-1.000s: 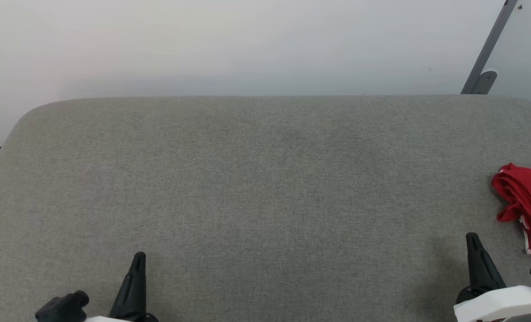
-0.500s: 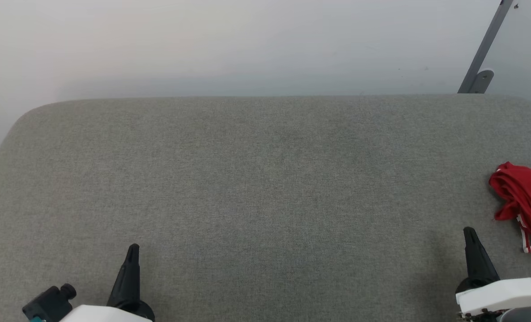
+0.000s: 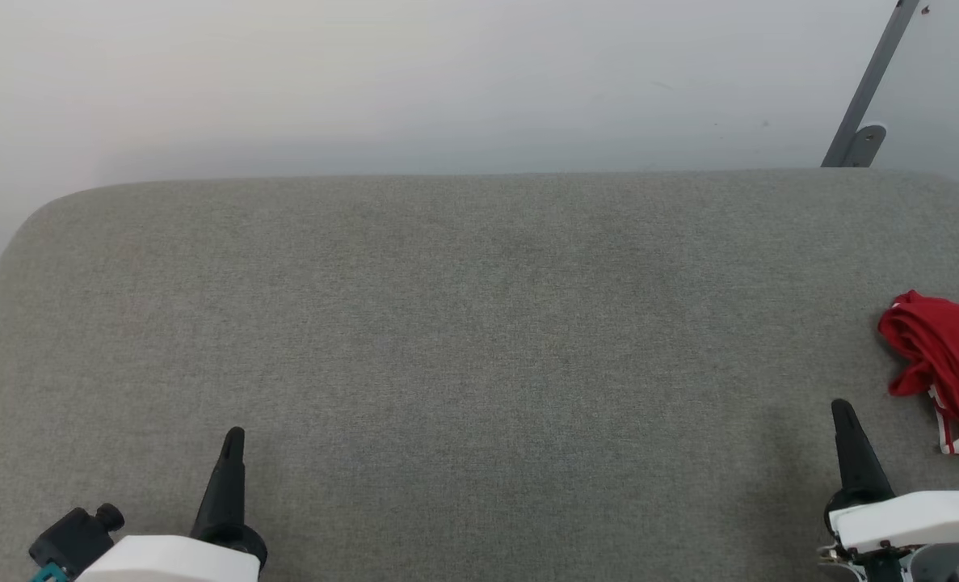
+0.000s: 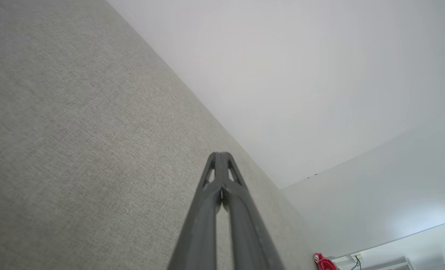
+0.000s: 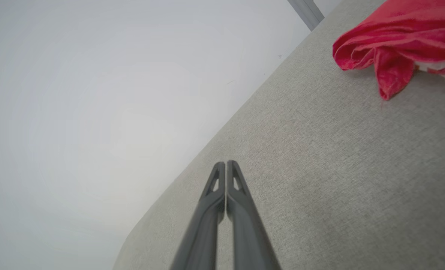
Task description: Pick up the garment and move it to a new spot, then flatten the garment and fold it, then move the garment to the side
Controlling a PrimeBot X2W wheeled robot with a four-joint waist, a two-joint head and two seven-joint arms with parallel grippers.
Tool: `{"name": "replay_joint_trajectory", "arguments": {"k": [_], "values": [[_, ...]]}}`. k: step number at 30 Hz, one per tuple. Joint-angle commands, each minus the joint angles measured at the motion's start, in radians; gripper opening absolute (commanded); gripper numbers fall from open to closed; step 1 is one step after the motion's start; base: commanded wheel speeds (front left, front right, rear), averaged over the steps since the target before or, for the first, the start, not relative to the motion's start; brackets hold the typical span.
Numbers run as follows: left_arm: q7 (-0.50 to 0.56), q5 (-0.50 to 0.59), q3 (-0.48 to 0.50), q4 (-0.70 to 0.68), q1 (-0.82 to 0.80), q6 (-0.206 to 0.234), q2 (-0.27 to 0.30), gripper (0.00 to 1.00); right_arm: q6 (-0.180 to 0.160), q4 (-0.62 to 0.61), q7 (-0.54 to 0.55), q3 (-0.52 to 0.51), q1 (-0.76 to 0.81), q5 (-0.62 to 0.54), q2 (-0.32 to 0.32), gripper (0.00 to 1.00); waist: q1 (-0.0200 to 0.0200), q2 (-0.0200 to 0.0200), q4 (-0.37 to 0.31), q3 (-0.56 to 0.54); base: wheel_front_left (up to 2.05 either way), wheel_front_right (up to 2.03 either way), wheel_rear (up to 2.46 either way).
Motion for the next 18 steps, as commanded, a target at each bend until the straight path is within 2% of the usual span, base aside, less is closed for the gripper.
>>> {"name": "replay_joint_trajectory", "arguments": {"k": [1,18], "values": [[0.006,-0.028,0.008,-0.008,-0.026,0.001,0.003,0.0,0.0,-0.014,0.006,-0.003,-0.023,0.02,-0.001,0.0,0.0,-0.0001,0.0,0.0,0.0,0.0,0.0],[0.053,-0.2,0.033,0.014,-0.064,0.001,-0.005,0.0,0.0,-0.016,0.056,-0.01,-0.044,0.189,0.018,0.0,0.0,-0.0001,-0.009,-0.001,0.0,0.0,0.0]]}}
